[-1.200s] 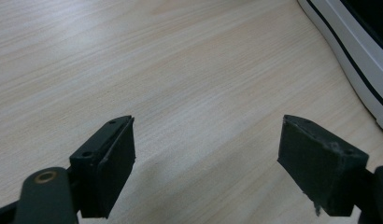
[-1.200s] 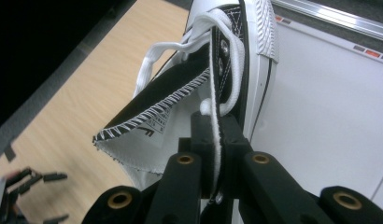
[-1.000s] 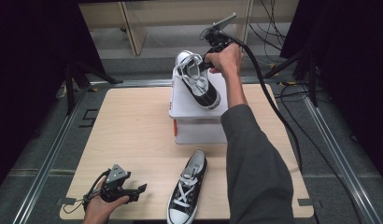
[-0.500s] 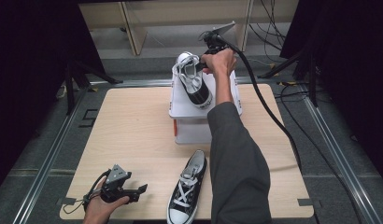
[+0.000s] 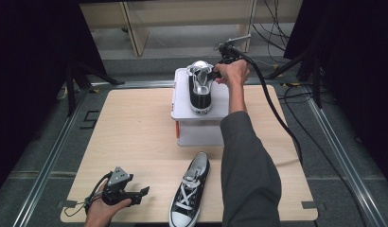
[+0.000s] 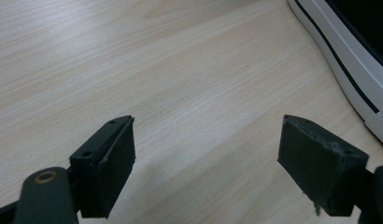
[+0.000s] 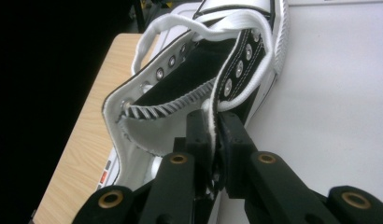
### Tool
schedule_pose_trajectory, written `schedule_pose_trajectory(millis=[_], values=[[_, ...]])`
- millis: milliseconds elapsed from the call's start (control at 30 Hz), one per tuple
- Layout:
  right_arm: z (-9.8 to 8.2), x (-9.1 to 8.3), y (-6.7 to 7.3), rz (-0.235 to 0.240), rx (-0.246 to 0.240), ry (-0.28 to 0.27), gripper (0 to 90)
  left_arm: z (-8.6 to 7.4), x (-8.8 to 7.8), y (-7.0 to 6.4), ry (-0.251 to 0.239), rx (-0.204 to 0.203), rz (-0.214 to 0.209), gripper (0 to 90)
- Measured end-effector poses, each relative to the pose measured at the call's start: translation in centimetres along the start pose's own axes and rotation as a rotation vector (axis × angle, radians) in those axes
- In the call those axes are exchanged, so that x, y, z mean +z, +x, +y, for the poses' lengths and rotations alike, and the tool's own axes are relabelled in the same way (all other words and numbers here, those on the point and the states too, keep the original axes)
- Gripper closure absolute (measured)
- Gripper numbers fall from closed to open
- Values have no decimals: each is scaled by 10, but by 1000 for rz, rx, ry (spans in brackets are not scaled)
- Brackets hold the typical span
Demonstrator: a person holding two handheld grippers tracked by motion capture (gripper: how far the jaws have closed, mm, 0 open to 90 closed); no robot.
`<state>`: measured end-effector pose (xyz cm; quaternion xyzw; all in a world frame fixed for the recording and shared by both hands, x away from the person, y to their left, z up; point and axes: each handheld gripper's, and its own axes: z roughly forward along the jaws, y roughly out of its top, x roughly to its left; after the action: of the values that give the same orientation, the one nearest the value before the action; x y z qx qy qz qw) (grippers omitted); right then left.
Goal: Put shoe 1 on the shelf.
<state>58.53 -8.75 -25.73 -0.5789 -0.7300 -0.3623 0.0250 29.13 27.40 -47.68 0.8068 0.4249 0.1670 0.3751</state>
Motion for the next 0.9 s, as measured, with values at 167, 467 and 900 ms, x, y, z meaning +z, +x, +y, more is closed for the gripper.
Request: schedule_pose_trajectory(millis=[167,467,900], values=[[0,-3,-2,-4,-44,-5,795,-1,0,1,3,1,-1,184],[-14,-48,-1,-17,-222,-34,528,-1,0,2,0,1,10,184],[-100,-106,-38,15,-371,1,512,-3,2,2,17,-34,17,184]])
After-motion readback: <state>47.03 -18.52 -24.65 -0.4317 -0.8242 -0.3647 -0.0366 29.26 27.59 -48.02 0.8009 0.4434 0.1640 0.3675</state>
